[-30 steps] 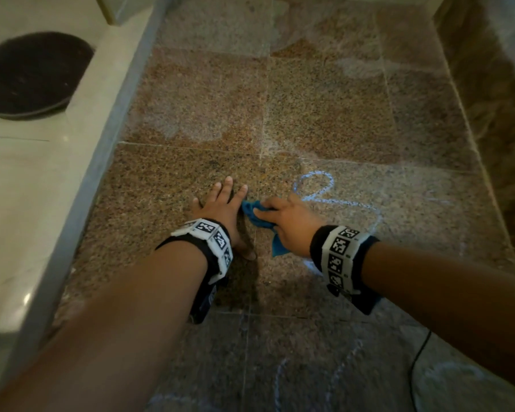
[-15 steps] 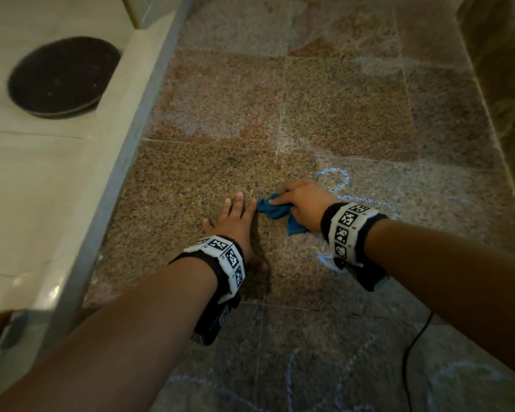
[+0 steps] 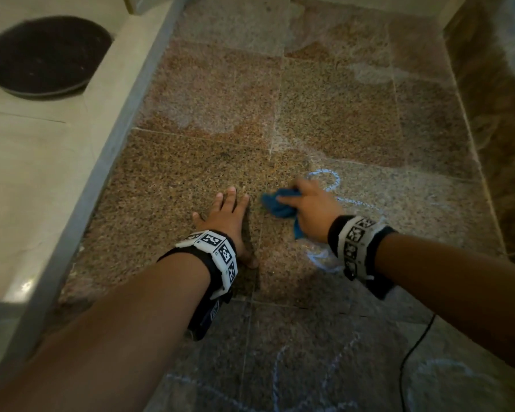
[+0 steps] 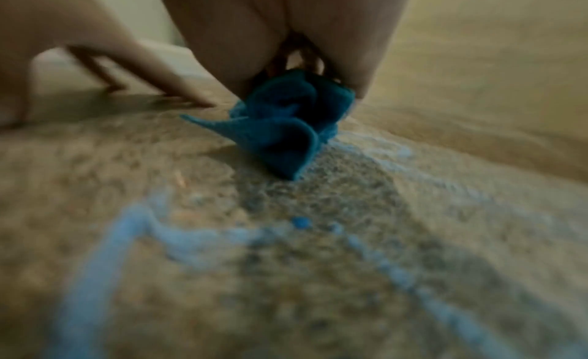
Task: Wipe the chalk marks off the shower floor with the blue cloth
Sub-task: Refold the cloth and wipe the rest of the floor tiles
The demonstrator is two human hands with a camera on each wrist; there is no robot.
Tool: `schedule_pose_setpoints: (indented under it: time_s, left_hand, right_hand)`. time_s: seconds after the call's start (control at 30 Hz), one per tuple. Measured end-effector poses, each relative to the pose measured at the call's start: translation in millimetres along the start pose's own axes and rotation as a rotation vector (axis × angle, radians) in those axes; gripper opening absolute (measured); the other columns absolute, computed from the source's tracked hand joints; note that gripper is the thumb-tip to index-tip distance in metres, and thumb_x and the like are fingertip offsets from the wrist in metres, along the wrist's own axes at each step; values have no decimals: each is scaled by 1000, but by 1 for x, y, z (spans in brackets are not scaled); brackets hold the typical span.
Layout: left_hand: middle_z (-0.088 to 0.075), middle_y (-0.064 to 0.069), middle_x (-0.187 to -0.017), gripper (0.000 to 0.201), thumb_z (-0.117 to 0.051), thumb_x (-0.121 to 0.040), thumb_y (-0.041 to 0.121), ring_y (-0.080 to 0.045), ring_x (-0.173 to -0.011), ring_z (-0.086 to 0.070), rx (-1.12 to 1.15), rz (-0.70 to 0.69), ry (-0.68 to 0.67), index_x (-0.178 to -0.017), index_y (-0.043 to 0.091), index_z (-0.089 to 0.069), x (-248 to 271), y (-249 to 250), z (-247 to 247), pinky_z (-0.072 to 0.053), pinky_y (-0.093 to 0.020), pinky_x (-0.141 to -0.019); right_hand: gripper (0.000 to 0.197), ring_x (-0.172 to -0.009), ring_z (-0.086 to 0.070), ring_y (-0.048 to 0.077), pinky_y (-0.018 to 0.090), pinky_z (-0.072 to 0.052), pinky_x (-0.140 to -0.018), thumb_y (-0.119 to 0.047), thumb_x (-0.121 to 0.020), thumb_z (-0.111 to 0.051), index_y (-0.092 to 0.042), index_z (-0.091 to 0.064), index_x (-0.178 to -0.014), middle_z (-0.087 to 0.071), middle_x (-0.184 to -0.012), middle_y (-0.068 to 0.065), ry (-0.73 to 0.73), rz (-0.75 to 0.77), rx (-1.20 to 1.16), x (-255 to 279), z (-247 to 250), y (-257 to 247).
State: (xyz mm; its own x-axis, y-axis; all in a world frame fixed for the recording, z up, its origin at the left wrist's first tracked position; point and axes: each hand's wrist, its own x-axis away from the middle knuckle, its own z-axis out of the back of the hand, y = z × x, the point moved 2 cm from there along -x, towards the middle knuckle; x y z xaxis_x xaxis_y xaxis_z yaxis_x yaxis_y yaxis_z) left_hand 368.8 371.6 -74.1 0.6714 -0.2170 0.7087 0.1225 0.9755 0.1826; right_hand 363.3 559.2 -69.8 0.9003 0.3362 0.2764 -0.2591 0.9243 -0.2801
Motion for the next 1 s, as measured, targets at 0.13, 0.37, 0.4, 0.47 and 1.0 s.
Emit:
schedule_pose_setpoints:
  time_s: [0.13,0.37,0.4,0.47,1.0]
  left_hand:
    - [31,4,-156,141,-84,-59,57,-25,-147,19,-14,2,-8,-151,30,19,-1,0,0,-7,-66,-113]
    - [30,4,-157,138,-84,-61,55,-24,-147,18,-2,8,-6,-151,31,17,0,0,1,-7,-65,-113]
    - [30,4,-156,140,-85,-58,56,-25,-147,19,-5,6,-9,-151,31,17,0,0,1,-7,-65,-113]
    - [31,4,-156,142,-85,-57,56,-24,-147,19,-10,9,-15,-151,31,18,1,0,2,-7,-65,-114]
    - [32,5,-156,142,-85,-58,57,-24,-146,20,-20,22,-30,-150,31,20,1,1,1,-7,-66,-113]
  right_hand:
    - [50,-120,-35,33,36,-36,-102,-9,-90,-53,-22,-44,-138,-33,-133,9,-5,-150,-61,4,-15,-12]
    - [46,-120,-39,25,31,-34,-98,-16,-96,-44,-24,-42,-141,-37,-134,6,-102,128,47,8,-7,-21]
    - [47,-121,-39,27,32,-35,-100,-15,-95,-45,-24,-41,-141,-36,-135,6,-85,36,45,3,-3,-11]
    - [52,-124,-37,31,38,-37,-103,-14,-94,-47,-25,-36,-143,-30,-139,8,-64,-118,41,1,-3,-2]
    - [59,-123,-30,29,33,-30,-104,-12,-97,-41,-32,-19,-148,-10,-157,-6,-145,93,193,17,-22,-27]
